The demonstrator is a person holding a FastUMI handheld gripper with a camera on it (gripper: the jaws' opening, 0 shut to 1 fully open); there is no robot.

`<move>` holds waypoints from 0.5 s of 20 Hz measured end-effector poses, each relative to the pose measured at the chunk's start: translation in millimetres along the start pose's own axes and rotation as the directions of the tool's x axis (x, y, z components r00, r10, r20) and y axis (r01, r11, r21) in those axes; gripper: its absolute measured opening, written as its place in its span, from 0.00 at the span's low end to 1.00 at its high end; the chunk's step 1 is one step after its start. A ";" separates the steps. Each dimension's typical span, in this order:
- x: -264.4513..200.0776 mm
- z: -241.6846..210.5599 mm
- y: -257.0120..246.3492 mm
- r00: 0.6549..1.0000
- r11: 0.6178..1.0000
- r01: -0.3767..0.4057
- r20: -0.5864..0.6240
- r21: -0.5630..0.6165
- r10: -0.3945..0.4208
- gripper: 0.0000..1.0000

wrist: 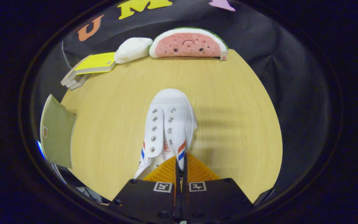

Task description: Open the storage box then place both shoes into the box .Put the left shoe in first, then the right shoe, with the right side of both shoes facing outward in a uniform manner.

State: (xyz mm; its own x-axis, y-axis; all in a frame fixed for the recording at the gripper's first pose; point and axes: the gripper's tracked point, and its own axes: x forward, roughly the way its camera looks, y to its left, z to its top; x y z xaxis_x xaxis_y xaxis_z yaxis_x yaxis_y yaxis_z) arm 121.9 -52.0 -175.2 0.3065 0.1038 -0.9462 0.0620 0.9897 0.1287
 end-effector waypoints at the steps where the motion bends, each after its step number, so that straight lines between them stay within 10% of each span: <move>1: -1.7 -1.7 6.5 1.000 0.999 -0.027 0.003 0.028 0.027 0.06; 10: -75.1 -29.1 105.3 0.993 0.977 -0.108 0.075 0.185 0.096 0.06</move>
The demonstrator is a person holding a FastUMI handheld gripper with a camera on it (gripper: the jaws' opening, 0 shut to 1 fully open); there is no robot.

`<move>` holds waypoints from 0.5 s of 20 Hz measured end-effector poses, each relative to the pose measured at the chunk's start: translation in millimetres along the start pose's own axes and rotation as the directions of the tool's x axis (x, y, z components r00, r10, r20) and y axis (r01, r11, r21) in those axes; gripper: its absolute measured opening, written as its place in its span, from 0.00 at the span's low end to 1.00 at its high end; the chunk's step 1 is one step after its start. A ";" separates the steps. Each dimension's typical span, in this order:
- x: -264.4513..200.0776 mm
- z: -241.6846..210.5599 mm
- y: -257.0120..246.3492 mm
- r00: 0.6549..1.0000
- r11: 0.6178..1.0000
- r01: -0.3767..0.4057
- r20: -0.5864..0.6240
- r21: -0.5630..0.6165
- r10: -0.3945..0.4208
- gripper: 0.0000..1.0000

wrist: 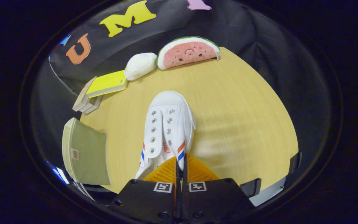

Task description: Open the storage box then place both shoes into the box .Put the left shoe in first, then the right shoe, with the right side of both shoes facing outward in a uniform manner.

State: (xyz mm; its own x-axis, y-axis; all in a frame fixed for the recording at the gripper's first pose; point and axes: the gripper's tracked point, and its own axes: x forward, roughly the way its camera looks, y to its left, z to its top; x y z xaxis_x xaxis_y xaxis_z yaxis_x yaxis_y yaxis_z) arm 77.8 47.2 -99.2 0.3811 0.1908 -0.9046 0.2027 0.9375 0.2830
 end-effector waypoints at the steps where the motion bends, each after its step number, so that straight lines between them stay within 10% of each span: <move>1: -10.1 -3.0 19.5 1.000 1.000 -0.012 0.009 -0.002 0.012 0.06; 10: -75.4 -14.8 211.0 0.978 0.981 -0.184 0.088 -0.064 0.189 0.06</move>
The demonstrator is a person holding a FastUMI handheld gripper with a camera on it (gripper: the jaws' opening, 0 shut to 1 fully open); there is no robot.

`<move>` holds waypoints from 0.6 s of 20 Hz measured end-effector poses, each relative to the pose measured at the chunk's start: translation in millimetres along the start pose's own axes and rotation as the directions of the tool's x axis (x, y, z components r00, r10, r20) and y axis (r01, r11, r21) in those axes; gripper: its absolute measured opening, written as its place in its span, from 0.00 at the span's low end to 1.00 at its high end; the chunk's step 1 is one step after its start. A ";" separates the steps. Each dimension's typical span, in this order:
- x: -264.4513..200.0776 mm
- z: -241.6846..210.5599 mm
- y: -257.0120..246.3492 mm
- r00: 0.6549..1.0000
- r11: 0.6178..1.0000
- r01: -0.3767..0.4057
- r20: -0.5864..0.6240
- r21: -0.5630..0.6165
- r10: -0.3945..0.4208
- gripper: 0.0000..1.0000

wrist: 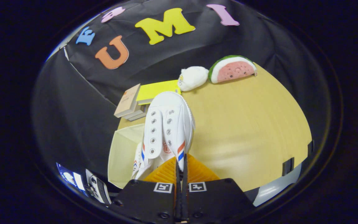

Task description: Open the storage box then place both shoes into the box .Put the left shoe in first, then the right shoe, with the right side of both shoes facing outward in a uniform manner.

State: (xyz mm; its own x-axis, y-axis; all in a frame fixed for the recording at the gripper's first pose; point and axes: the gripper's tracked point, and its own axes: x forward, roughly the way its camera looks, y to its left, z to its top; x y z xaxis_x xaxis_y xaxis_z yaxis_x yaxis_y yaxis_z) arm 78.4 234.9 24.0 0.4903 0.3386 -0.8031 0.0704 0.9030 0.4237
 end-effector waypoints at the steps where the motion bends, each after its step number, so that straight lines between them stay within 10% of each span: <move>1: 2.0 -1.8 17.9 1.000 1.000 -0.007 -0.006 -0.018 0.007 0.06; 12: 73.9 -47.2 133.4 0.998 0.995 0.057 -0.035 -0.086 -0.060 0.05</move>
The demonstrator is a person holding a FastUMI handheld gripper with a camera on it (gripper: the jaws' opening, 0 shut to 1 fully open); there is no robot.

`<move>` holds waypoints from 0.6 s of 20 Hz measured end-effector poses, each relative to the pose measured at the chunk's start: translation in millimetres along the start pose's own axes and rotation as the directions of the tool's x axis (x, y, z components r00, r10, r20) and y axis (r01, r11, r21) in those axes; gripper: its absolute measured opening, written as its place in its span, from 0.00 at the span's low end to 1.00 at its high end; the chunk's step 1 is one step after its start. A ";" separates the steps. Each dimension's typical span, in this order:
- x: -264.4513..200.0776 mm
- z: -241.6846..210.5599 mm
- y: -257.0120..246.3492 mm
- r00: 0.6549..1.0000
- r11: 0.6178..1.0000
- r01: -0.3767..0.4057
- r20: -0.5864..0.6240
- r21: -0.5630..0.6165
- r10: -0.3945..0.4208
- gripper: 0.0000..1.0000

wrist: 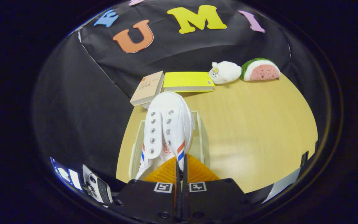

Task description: Open the storage box then place both shoes into the box .Put the left shoe in first, then the right shoe, with the right side of both shoes facing outward in a uniform manner.

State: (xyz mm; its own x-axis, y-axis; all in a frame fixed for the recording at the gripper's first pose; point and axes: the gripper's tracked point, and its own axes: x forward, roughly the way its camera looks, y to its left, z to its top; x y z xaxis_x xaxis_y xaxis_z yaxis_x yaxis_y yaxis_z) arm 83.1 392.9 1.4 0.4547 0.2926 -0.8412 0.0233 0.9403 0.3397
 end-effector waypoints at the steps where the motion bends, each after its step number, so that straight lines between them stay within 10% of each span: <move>1: 6.1 -7.2 4.5 1.000 1.000 0.014 -0.011 -0.008 -0.014 0.05; 12: 49.8 -39.2 -13.3 0.991 0.993 0.119 -0.064 -0.023 -0.120 0.11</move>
State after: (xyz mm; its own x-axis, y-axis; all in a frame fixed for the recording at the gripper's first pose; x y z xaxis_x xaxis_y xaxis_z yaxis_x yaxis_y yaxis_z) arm 70.5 401.8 -61.5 0.3904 0.1884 -0.9012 0.0565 0.9721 0.2277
